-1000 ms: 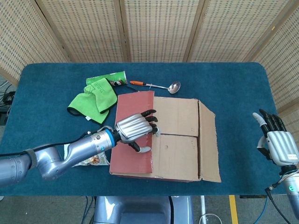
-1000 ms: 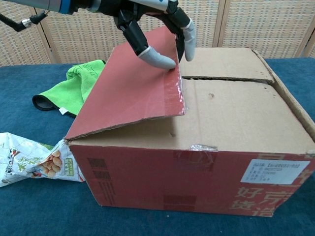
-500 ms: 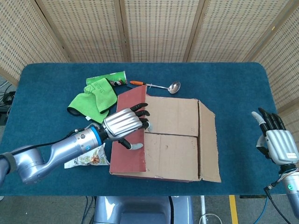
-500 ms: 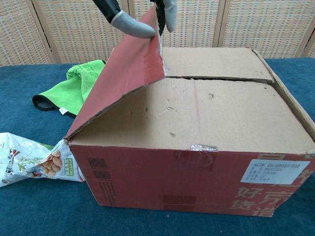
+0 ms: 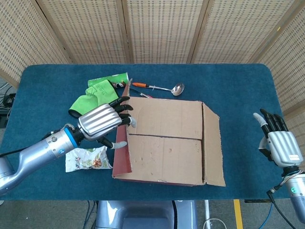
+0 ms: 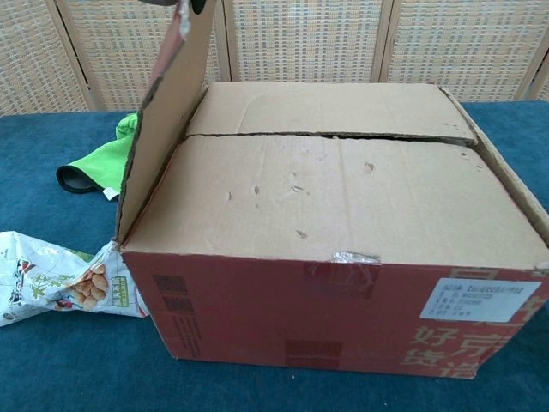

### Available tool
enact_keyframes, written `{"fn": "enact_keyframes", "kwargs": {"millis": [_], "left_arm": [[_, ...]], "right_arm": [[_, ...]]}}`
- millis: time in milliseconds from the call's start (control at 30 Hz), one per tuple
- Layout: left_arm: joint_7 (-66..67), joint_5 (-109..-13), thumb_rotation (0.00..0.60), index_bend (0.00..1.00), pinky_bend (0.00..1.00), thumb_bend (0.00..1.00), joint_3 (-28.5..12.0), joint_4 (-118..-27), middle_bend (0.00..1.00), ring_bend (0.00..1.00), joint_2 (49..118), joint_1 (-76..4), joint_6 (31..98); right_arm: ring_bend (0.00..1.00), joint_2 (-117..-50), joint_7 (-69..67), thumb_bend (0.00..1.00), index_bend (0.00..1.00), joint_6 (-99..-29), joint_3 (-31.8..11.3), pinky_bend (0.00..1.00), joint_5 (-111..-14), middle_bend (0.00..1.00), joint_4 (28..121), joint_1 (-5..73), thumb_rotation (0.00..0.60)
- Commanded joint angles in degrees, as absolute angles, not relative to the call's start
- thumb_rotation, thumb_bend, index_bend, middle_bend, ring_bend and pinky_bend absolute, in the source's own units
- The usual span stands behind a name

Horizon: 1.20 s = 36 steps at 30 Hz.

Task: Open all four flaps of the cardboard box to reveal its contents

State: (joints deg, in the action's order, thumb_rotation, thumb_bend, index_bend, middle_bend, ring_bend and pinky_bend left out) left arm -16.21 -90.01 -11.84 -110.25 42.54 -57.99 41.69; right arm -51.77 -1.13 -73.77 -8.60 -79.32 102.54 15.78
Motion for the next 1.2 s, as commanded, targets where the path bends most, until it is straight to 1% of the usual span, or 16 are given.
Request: {"fn": "enact_keyframes", "kwargs": {"millis": [33, 200, 600, 833, 1000, 1067, 1133, 1200], "left_arm": [[-18.1, -92.3, 0.401, 0.34, 0.0, 0.32, -10.9, -110.2, 0.41, 0.17, 40.2, -56.1, 43.7], [-21.0, -94.9, 0.399, 0.34, 0.0, 0.32, -9.9, -109.7, 0.41, 0.17, 36.9, -53.3, 47.0], [-25.0, -99.7, 0.398, 0.34, 0.0, 0.31, -6.4, -108.3, 0.41, 0.17, 30.0, -47.3, 50.8], [-26.0, -100.9, 0.396, 0.34, 0.0, 0.3, -4.6, -107.3, 0.41, 0.17, 28.5, -45.3, 49.7], [-26.5, -100.5, 0.396, 0.34, 0.0, 0.3, -4.8, -107.2, 0.41, 0.17, 28.6, -43.7, 51.7], [-25.5, -99.8, 0.395, 0.34, 0.0, 0.29, -5.0, -107.4, 0.4, 0.17, 29.3, -43.5, 51.7], [-23.6, -98.5, 0.394, 0.33, 0.0, 0.29, -5.4, -107.7, 0.35, 0.15, 30.1, -43.3, 51.1], [-21.1, -96.8, 0.391, 0.3, 0.0, 0.28, -5.9, -108.3, 0.3, 0.13, 31.1, -43.4, 50.3]], "right_arm": [[0.0, -51.7, -0.7, 1.0, 0.04, -73.6, -8.7, 0.0, -79.4, 0.0, 102.8, 16.0, 0.6], [0.0, -52.0, 0.1, 1.0, 0.04, -73.3, -8.7, 0.0, -79.3, 0.0, 103.3, 16.3, 0.6], [0.0, -52.1, 1.3, 1.0, 0.04, -73.2, -8.7, 0.0, -79.5, 0.0, 104.6, 16.6, 0.6], [0.0, -52.4, 1.8, 1.0, 0.04, -73.1, -8.6, 0.0, -79.6, 0.0, 105.0, 16.8, 0.6], [0.0, -52.3, 2.1, 1.0, 0.03, -73.4, -8.6, 0.0, -79.8, 0.0, 105.4, 16.7, 0.6], [0.0, -52.3, 2.0, 1.0, 0.04, -73.5, -8.5, 0.0, -79.8, 0.0, 105.4, 16.6, 0.6], [0.0, -52.3, 1.9, 1.0, 0.03, -73.6, -8.4, 0.0, -79.8, 0.0, 105.4, 16.5, 0.6], [0.0, -52.3, 1.6, 1.0, 0.03, -73.7, -8.4, 0.0, -79.7, 0.0, 105.2, 16.4, 0.6]]}}
